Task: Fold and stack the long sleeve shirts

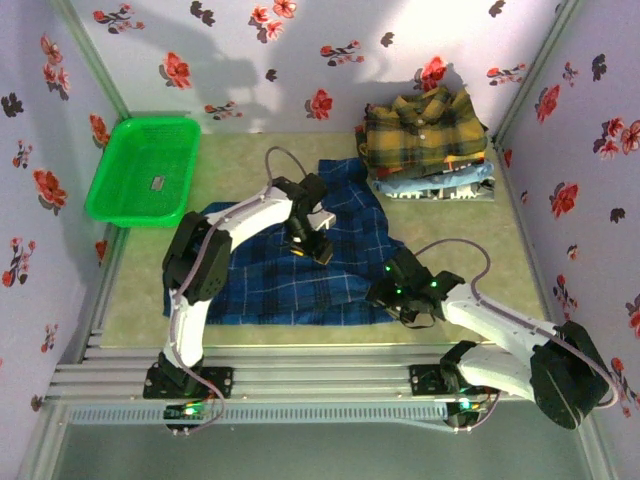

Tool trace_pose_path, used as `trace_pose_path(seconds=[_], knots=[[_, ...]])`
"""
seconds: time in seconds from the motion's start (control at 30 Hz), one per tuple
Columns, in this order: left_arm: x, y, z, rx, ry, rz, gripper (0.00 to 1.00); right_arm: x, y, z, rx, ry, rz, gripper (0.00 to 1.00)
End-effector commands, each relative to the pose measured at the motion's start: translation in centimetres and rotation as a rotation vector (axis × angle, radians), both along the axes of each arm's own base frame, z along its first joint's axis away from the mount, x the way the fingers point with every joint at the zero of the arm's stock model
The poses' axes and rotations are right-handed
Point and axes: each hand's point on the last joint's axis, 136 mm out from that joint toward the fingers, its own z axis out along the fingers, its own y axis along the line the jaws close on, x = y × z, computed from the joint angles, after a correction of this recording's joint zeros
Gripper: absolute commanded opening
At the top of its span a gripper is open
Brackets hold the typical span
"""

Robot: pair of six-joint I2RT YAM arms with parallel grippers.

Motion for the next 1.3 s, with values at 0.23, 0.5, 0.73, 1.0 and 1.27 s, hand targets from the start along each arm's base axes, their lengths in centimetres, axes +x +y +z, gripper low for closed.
trace_pose_path(seconds=[0.23,0.5,0.73,1.0,1.27], knots=[[-0.7,-0.2,-2.1,0.011,0.059,-0.045,0.43,1.9,0.7,0.4,-0.005,-0.031,-0.059,0.59],[-0.1,-0.5,-2.1,-0.004,0.041,-0.033,0.27,2.9,0.7,0.8,-0.018,-0.055,-0.081,0.59],[0.6,-0.2,-2.3,-0.009,0.029,0.003,0.13,3.5,0.3,-0.6,-0.053,-0.035,-0.114,0.57],[2.3,0.7,-1.6,0.006,-0.064,0.050,0.07,2.8,-1.8,-2.3,-0.145,-0.006,-0.159,0.13],[3.9,0.6,1.9,-0.065,-0.206,0.068,0.07,1.8,-2.7,-2.8,-0.160,-0.001,-0.167,0.00]])
